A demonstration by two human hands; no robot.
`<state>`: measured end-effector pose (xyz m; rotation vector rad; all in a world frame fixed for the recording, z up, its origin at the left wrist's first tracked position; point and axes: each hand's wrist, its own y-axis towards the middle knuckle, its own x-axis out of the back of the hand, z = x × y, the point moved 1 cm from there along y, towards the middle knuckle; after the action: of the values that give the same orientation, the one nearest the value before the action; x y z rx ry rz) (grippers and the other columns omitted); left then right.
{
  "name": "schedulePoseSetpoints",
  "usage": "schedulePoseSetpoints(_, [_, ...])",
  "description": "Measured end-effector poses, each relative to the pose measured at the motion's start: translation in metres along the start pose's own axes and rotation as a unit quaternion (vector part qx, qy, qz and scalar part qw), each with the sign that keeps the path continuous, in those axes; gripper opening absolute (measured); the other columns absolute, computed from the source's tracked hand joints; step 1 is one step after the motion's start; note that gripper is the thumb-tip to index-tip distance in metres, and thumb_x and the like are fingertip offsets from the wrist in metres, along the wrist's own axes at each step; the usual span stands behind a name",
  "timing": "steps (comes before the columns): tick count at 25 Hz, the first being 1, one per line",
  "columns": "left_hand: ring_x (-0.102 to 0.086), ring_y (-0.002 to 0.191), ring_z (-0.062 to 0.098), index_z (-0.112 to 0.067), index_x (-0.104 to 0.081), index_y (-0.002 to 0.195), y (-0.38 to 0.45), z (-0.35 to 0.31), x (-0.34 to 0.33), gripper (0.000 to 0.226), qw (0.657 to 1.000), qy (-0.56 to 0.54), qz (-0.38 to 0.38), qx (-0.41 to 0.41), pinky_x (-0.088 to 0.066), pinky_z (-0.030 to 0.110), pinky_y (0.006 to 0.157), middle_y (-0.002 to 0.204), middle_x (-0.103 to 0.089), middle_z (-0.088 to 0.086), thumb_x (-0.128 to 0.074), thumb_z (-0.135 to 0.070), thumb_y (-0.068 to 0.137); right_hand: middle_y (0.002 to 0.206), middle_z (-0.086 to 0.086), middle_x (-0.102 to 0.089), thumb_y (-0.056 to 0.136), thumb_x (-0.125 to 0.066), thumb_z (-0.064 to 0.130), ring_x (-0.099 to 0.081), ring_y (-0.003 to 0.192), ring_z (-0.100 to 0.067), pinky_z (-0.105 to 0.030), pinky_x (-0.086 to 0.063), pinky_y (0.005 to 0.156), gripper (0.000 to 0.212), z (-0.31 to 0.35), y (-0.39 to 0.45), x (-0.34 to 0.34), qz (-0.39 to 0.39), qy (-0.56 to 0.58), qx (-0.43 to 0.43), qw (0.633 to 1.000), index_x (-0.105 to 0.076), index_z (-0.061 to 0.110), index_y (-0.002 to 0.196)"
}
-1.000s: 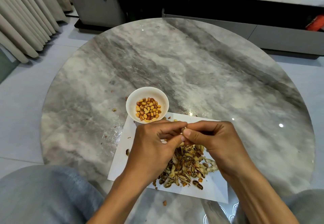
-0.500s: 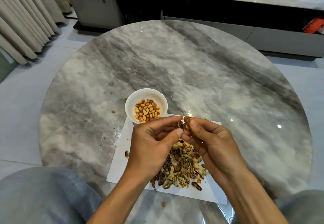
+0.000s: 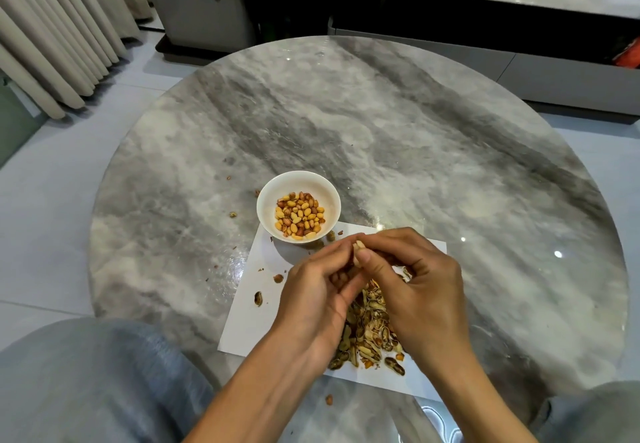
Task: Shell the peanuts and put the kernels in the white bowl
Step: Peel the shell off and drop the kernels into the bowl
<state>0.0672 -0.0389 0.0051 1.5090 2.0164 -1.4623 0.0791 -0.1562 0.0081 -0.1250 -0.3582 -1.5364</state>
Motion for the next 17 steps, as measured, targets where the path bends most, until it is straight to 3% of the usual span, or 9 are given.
schedulePoseSetpoints(5, [-0.073,0.100,0.028,0.012,-0.064,0.113,-0.001,-0.005,0.001,0.027,0.998,-0.052,-0.024,0.033,-0.058,0.037,0.091,0.104,-0.073,0.024,-0.051,0.000,0.092,0.086,0.007,-0.077,0.085,-0.075,0.012,-0.073,0.084,-0.008,-0.023,-0.057,0.077,0.014,-0.002,0.004,0.007,-0.030,0.117,-0.149,0.981,-0.078,0.024,0.091])
schedulePoseSetpoints(8, [-0.070,0.106,0.034,0.009,-0.061,0.121,-0.001,-0.006,0.003,0.033,0.997,-0.056,-0.026,0.056,-0.056,0.039,0.094,0.113,-0.070,0.027,-0.040,0.001,0.096,0.090,0.015,-0.075,0.086,-0.076,0.025,-0.068,0.079,-0.004,-0.029,-0.058,0.075,0.013,-0.012,0.008,0.012,-0.038,0.011,-0.183,0.982,-0.077,0.030,0.098])
schedulePoseSetpoints(11, [-0.068,0.111,0.033,0.007,-0.058,0.125,0.003,-0.003,0.007,0.042,0.997,-0.037,-0.030,0.066,-0.057,0.037,0.090,0.117,-0.068,0.027,-0.033,0.012,0.093,0.096,0.019,-0.073,0.087,-0.075,0.029,-0.065,0.082,-0.003,-0.031,-0.057,0.074,0.016,-0.014,0.007,0.011,-0.002,-0.045,-0.170,0.984,-0.075,0.034,0.102])
schedulePoseSetpoints(13, [-0.068,0.110,0.032,0.004,-0.057,0.128,0.005,-0.001,0.008,0.045,0.997,-0.015,-0.027,0.065,-0.057,0.035,0.091,0.118,-0.068,0.026,-0.033,0.015,0.091,0.095,0.020,-0.072,0.087,-0.074,0.024,-0.065,0.081,-0.005,-0.023,-0.053,0.070,0.018,-0.012,0.006,0.010,0.038,-0.053,-0.131,0.989,-0.075,0.035,0.101])
schedulePoseSetpoints(17, [-0.070,0.107,0.031,-0.002,-0.055,0.132,0.006,-0.002,0.011,0.051,0.997,0.050,-0.027,0.052,-0.059,0.035,0.088,0.115,-0.069,0.025,-0.035,0.018,0.090,0.097,0.021,-0.067,0.088,-0.071,0.013,-0.062,0.090,-0.001,-0.009,-0.041,0.070,0.026,-0.012,0.010,0.012,0.199,-0.167,-0.026,0.965,-0.075,0.032,0.105])
